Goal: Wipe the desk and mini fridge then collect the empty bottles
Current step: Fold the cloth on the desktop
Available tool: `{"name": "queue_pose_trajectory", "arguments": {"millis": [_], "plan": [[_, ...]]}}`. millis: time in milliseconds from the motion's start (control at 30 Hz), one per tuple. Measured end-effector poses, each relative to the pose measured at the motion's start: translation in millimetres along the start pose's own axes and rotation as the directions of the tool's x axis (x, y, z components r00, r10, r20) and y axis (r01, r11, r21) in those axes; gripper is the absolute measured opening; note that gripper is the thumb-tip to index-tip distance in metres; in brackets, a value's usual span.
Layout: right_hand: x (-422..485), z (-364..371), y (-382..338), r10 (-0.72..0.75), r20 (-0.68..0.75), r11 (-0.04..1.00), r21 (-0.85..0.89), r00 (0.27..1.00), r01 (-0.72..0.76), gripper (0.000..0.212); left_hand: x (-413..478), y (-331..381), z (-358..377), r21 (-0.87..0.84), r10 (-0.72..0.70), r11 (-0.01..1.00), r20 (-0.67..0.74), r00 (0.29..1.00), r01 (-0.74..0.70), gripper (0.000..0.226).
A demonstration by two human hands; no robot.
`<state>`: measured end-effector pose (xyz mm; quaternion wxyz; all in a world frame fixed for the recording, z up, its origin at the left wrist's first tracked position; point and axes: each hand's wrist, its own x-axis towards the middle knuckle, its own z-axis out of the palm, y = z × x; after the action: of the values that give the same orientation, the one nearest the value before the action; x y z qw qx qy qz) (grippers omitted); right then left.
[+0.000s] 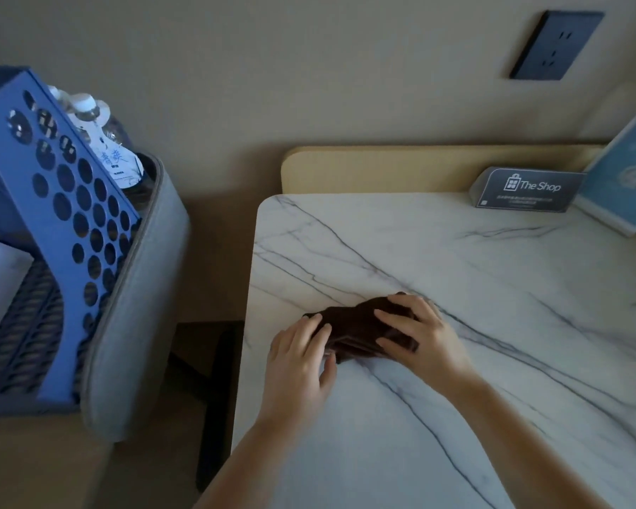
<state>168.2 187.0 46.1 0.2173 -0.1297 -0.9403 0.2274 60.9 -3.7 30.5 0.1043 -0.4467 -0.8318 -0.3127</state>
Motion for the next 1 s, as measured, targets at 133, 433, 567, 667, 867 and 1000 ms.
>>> {"name": "queue_pose_trajectory", "arguments": {"millis": [133, 433, 567, 667, 867, 1000], "plan": [[-24.2, 13.1, 3.4, 0.007, -0.087, 0.999, -0.040, 0.996, -0.011, 0.040, 4.1, 3.4, 16.5, 0.032, 0.056, 0.998, -0.008, 0.998, -0.055, 0.037], [-19.1, 44.2, 21.6, 0.024, -0.149, 1.000, -0.008, 0.989, -0.026, 0.039, 16.4, -8.4, 43.4, -0.004, 0.047, 0.999, -0.094, 0.994, -0.047, 0.032], [6.0, 49.7, 29.7, 0.025, -0.189, 0.999, -0.021, 0.982, -0.030, 0.032, 35.5, -18.4, 55.4, -0.016, 0.064, 0.998, -0.155, 0.986, -0.067, 0.028], [27.7, 57.2, 42.1, 0.005, -0.224, 0.999, -0.044, 0.975, -0.015, 0.034, 57.2, -28.3, 66.3, -0.032, 0.050, 0.998, -0.204, 0.978, -0.058, 0.027], [79.1, 70.8, 68.2, -0.003, -0.281, 1.000, -0.028, 0.960, -0.005, 0.032, 108.1, -47.1, 84.7, -0.057, 0.022, 0.998, -0.226, 0.974, -0.036, 0.027], [112.8, 75.4, 84.7, -0.008, -0.254, 1.000, -0.021, 0.967, 0.002, 0.041, 139.6, -60.3, 96.0, -0.041, 0.008, 0.999, -0.235, 0.972, -0.019, 0.026]]}}
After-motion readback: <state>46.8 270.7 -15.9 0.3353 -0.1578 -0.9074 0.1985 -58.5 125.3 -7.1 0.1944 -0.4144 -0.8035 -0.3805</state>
